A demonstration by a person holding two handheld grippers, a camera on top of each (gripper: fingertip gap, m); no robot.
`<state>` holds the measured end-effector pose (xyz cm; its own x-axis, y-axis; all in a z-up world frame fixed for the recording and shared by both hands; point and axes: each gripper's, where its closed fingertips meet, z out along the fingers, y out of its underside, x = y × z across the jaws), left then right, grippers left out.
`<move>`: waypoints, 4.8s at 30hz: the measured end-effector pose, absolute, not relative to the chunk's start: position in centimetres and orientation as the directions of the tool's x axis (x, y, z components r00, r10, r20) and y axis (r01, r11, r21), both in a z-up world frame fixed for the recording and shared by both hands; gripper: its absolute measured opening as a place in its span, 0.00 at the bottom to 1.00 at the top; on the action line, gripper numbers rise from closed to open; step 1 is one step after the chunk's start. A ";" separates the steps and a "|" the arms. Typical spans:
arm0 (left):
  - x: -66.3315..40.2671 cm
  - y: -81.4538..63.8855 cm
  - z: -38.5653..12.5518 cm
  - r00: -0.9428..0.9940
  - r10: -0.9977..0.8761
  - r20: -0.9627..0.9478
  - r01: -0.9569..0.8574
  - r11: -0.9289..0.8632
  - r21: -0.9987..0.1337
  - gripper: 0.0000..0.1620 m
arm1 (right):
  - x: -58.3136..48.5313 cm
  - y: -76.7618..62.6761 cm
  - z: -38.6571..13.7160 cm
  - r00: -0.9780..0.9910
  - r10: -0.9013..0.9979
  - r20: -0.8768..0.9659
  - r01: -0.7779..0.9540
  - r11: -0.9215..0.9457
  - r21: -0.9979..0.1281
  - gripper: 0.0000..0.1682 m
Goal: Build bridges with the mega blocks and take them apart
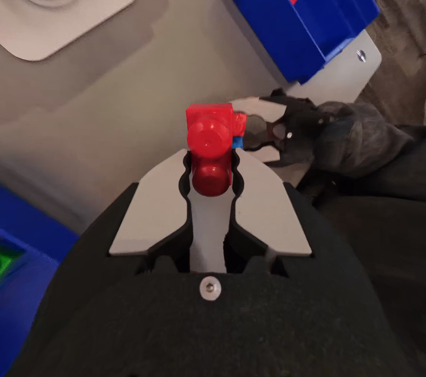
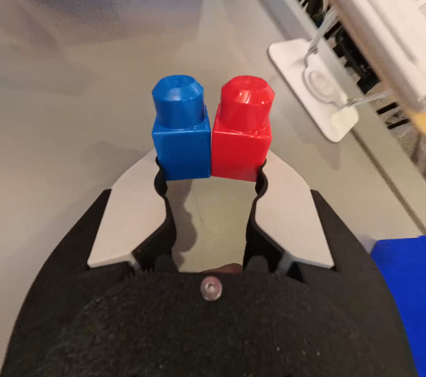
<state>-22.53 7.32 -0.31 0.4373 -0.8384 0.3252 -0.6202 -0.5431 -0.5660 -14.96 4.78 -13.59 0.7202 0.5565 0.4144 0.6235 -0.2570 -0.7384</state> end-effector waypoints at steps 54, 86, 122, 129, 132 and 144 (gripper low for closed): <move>-19.4 2.5 -14.1 0.280 -0.958 -0.069 -0.849 -0.213 -0.484 0.20 | -11.8 -8.8 -10.1 0.723 0.670 -0.169 0.173 -0.412 -0.894 0.44; -21.6 -8.6 -14.9 0.449 -0.848 0.283 -0.340 -0.455 -0.823 0.28 | -12.3 1.9 -15.8 0.945 0.326 0.017 0.201 -0.539 -0.818 0.51; -22.0 -10.9 -17.0 0.426 -0.859 0.285 -0.444 -0.473 -0.761 0.28 | 12.4 0.1 -19.0 0.894 0.447 0.026 0.424 -0.829 -0.365 0.44; -22.1 -11.0 -17.2 0.432 -0.859 0.276 -0.450 -0.470 -0.759 0.28 | 12.6 -1.0 -13.4 0.907 0.406 0.110 0.400 -0.754 -0.521 0.43; -22.1 -10.7 -17.0 0.434 -0.861 0.265 -0.442 -0.459 -0.770 0.28 | 9.8 -2.2 -6.9 0.925 0.358 0.125 0.324 -0.576 -0.750 0.41; -22.5 -9.5 -16.2 0.440 -0.878 0.190 -0.448 -0.398 -0.801 0.29 | -11.6 -10.5 -15.2 0.735 0.678 -0.018 0.341 -0.392 -0.854 0.35</move>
<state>-22.52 -9.47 -16.17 0.4399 -0.8778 0.1899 -0.4479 -0.3977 -0.8008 -11.65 -10.52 -15.18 0.7349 0.6779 -0.0182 0.3406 -0.3922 -0.8545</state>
